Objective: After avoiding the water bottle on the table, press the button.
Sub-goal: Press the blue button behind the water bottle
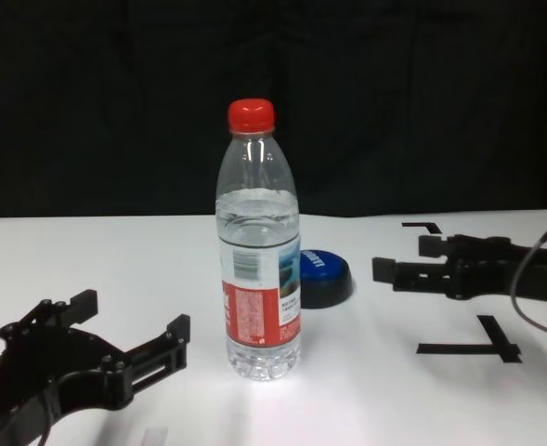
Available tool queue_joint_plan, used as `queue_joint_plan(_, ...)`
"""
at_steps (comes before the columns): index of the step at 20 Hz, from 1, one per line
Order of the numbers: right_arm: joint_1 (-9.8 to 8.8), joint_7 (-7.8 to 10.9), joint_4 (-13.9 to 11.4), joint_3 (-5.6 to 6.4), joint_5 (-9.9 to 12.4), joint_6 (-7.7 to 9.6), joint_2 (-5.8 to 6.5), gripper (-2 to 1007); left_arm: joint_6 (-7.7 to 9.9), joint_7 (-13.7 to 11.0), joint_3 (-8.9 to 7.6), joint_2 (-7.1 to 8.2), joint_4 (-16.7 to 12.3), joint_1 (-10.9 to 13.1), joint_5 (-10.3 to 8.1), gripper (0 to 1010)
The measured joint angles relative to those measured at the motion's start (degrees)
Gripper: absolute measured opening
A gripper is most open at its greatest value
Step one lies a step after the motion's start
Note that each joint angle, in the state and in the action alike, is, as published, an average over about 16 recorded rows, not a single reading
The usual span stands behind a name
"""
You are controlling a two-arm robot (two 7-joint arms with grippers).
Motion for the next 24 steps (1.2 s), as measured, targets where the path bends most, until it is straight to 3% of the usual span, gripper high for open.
queue_joint_plan(5, 3.78, 2.46, 4.39, -1.45, 0.69, -1.1, -0.99, 1003, 0.0, 0.0, 0.0, 0.0, 0.0, 0.0, 0.0, 1003)
queue_joint_plan(9, 6.24, 3.19, 7.2, -2.25, 0.78, -2.06, -1.83, 1003, 0.0, 0.0, 0.0, 0.0, 0.0, 0.0, 0.0, 1003)
queue_joint_plan(14, 7.94, 2.47, 9.14, -2.71, 0.22, -3.07, -2.81, 1003, 0.0, 0.0, 0.0, 0.0, 0.0, 0.0, 0.0, 1003)
queue_joint_plan(24, 9.22, -0.26, 12.08, -2.49, -1.72, -4.5, -5.25, 1003, 0.0, 0.0, 0.0, 0.0, 0.0, 0.0, 0.0, 1003)
